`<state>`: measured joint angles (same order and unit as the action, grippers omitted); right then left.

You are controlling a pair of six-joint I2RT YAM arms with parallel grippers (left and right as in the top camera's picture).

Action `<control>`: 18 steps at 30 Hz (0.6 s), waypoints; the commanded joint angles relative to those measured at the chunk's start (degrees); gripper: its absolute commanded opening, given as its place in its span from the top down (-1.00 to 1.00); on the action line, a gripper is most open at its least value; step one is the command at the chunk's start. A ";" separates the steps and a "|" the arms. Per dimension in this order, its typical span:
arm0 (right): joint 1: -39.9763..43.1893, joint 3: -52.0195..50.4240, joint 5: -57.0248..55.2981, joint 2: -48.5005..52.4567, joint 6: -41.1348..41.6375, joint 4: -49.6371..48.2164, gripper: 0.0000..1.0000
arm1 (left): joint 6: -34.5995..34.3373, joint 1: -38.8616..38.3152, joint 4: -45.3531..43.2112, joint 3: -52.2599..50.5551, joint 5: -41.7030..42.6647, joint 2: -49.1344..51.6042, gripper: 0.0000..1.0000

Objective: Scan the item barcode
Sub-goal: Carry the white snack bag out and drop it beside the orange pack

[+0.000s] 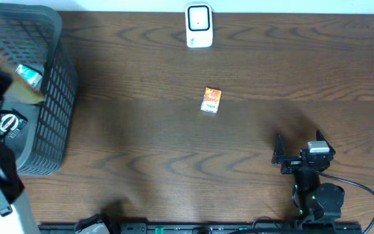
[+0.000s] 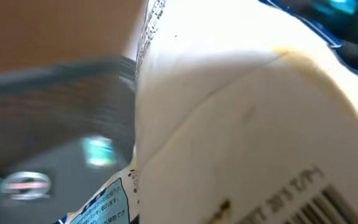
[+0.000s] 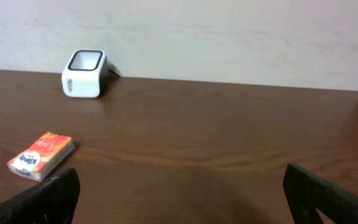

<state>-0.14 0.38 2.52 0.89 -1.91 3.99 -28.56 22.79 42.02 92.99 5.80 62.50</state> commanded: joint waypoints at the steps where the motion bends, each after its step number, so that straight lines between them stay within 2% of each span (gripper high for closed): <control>1: -0.28 -0.07 -0.48 -0.24 0.59 0.20 -0.99 | -2.34 -7.13 -0.55 0.24 8.74 1.07 0.85; 5: -0.28 -0.07 -0.48 -0.24 0.59 0.20 -0.99 | -1.53 -16.70 0.13 0.24 8.72 3.80 0.86; 9: -0.28 -0.07 -0.48 -0.24 0.59 0.20 -0.99 | -1.55 -22.82 2.34 0.24 8.55 8.79 0.86; 18: -0.28 -0.07 -0.48 -0.24 0.59 0.20 -0.99 | -2.19 -35.30 3.78 0.24 6.91 29.35 0.86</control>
<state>-0.14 0.38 2.50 0.91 -1.91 3.99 -30.24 -9.61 46.24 92.99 13.63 86.50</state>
